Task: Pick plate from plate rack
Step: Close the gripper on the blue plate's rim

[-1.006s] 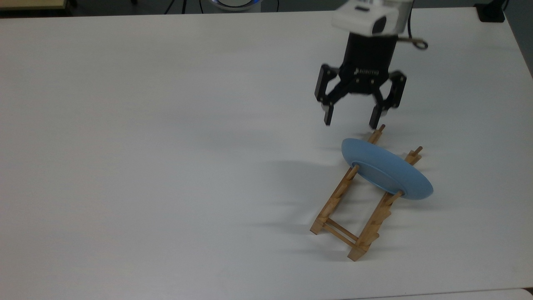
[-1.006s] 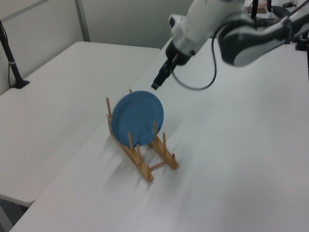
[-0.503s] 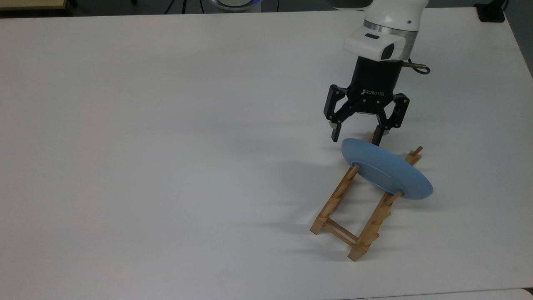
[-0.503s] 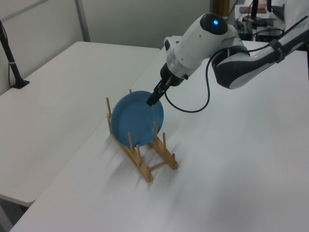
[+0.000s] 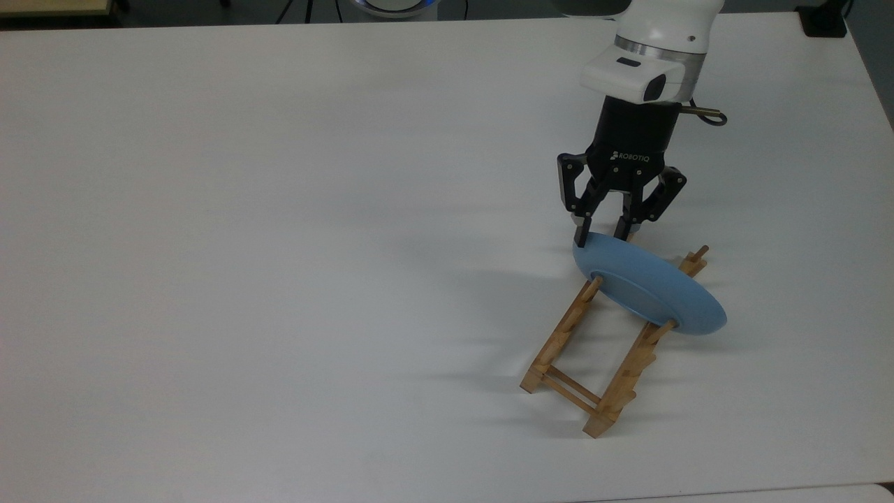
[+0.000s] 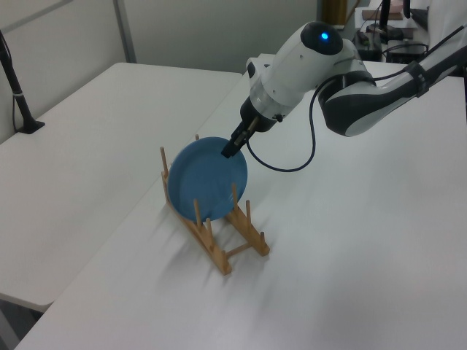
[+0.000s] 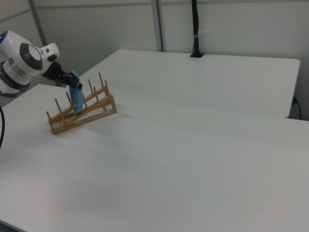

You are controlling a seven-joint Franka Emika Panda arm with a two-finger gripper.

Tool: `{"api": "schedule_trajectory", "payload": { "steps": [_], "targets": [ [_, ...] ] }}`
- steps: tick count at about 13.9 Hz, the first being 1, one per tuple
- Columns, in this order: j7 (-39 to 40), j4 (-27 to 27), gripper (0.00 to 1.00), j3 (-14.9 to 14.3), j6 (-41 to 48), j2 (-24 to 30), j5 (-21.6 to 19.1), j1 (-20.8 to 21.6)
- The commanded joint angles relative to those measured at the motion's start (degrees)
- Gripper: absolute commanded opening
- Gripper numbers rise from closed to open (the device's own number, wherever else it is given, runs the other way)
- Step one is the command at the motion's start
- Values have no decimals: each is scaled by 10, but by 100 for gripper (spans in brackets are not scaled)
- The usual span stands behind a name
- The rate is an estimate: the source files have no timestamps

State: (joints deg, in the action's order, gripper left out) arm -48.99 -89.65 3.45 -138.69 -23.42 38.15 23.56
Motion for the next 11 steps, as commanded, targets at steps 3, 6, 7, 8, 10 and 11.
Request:
{"api": "schedule_trajectory", "payload": {
  "steps": [3,6,7,8,10,11],
  "targets": [
    [-16,11,22,-2,-9,-5,19,3],
    [-16,11,13,-2,-8,0,32,1],
    [-16,11,12,-2,-8,4,31,0],
    [-16,11,12,-2,-8,5,31,0],
    [-16,11,12,-2,-8,11,31,-2],
    [-16,8,12,-2,-8,21,31,-3]
  ]
}}
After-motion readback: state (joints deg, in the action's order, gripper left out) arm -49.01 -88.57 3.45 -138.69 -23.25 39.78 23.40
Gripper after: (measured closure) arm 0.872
